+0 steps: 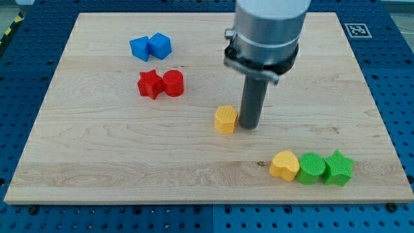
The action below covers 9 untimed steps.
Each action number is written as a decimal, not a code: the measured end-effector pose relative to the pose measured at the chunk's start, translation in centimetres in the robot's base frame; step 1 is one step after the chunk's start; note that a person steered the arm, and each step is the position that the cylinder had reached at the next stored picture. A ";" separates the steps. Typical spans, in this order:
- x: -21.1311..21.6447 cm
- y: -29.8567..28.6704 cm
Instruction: Move the yellow hexagon to the left of the yellow heart
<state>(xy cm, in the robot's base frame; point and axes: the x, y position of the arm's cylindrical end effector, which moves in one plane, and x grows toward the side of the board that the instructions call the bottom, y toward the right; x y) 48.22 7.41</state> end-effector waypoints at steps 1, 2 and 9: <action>-4.3 0.6; -4.2 -2.6; 4.7 -10.9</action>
<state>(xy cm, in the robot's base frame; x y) 52.92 -3.53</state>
